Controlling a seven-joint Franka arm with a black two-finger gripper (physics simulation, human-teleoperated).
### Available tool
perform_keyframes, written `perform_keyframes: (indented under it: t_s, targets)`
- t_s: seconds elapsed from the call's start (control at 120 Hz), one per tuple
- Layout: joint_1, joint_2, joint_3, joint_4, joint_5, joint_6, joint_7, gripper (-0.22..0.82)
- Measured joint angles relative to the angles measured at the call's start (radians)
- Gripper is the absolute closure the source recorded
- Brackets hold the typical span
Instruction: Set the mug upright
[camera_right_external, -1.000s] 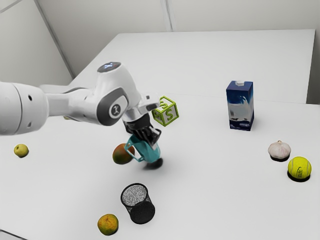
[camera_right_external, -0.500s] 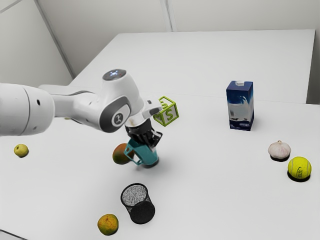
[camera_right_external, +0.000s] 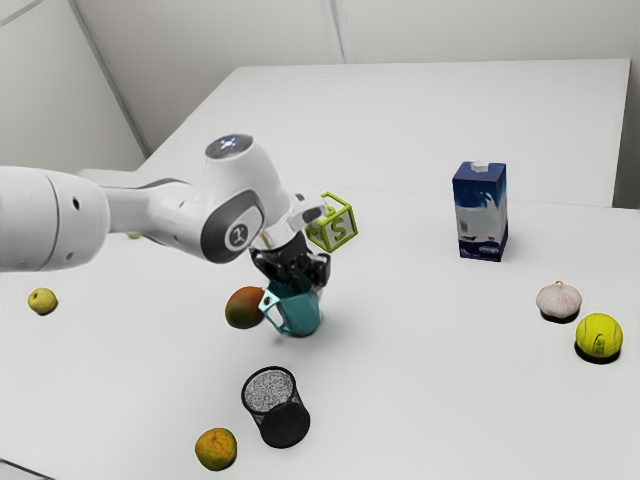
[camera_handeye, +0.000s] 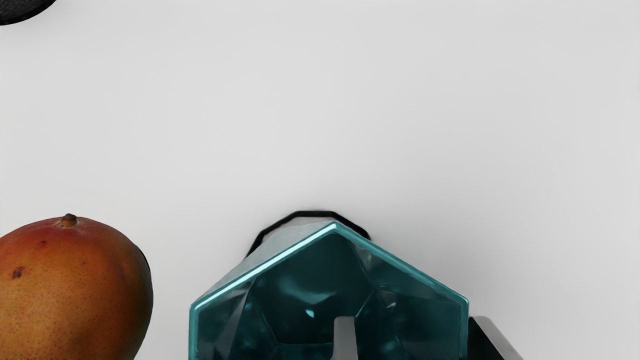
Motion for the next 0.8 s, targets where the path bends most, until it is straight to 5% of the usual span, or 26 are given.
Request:
perform_keyframes:
  t_s: [0.3,0.8]
  targets:
    - [0.000,-0.047,-0.002,0.075,-0.010,-0.047,-0.022,0.27]
    - [0.023,-0.032,0.003,0.546,-0.026,-0.569,-0.041,0.05]
